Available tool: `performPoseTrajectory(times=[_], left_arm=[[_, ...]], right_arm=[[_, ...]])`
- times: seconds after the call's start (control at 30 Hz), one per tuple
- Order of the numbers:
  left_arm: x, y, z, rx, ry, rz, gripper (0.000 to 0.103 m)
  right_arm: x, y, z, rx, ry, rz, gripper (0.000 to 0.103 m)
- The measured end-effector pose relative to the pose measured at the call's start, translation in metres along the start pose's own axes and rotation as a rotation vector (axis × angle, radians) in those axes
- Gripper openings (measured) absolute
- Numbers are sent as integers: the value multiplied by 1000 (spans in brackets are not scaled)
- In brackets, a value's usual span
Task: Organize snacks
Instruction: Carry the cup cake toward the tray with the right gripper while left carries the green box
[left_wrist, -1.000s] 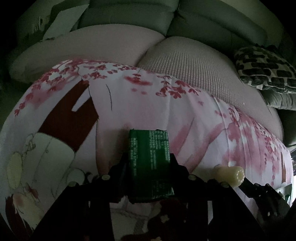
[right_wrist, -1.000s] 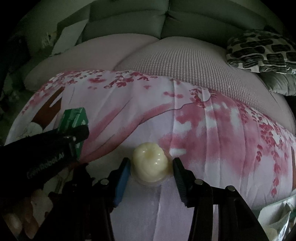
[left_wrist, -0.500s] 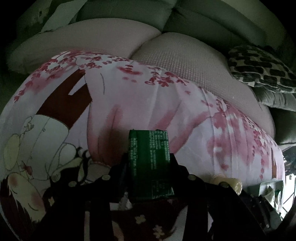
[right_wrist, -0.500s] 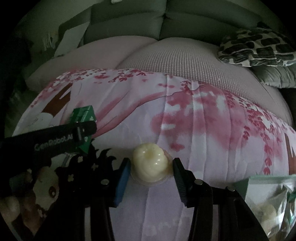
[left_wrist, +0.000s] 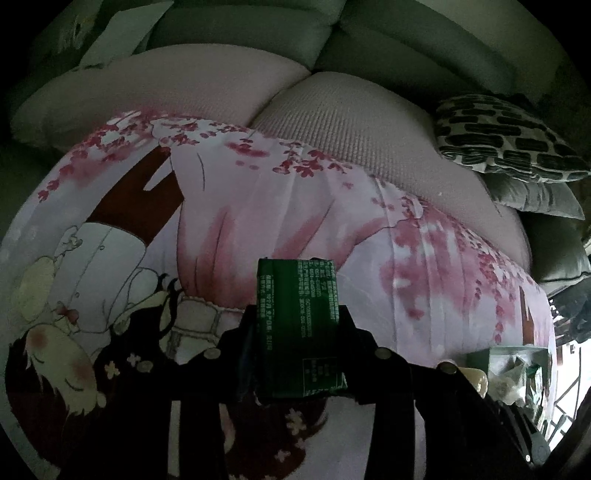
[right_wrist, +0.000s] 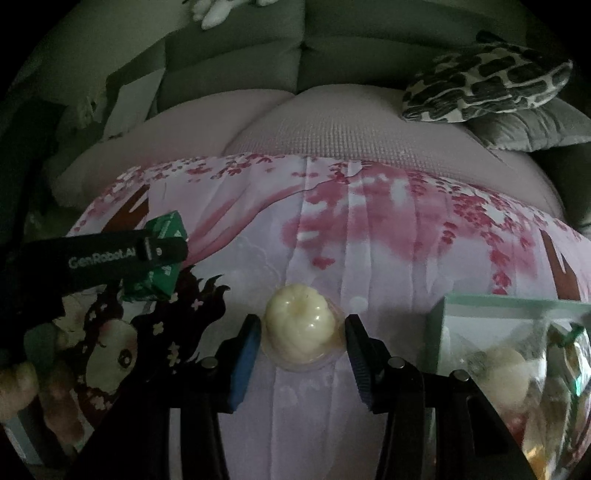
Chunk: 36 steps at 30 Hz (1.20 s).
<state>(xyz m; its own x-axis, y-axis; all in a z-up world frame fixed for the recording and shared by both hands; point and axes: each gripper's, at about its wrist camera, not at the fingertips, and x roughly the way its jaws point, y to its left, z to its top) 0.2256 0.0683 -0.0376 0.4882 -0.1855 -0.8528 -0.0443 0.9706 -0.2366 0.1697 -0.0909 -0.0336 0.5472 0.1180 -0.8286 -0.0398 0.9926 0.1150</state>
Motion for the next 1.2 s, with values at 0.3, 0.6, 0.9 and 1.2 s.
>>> performPoseTrajectory(times=[0.3, 0.6, 0.9, 1.2], left_arm=[[-27, -10, -18, 25, -26, -18, 42], [-63, -26, -33, 73, -78, -61, 42], [-83, -42, -51, 115, -97, -85, 42], [-90, -65, -75, 130, -72, -159, 42]], right_arm=[[-30, -13, -15, 40, -28, -5, 49], [-72, -29, -25, 73, -80, -16, 49], [-102, -43, -46, 82, -117, -43, 49], [-117, -58, -63, 143, -123, -45, 50]])
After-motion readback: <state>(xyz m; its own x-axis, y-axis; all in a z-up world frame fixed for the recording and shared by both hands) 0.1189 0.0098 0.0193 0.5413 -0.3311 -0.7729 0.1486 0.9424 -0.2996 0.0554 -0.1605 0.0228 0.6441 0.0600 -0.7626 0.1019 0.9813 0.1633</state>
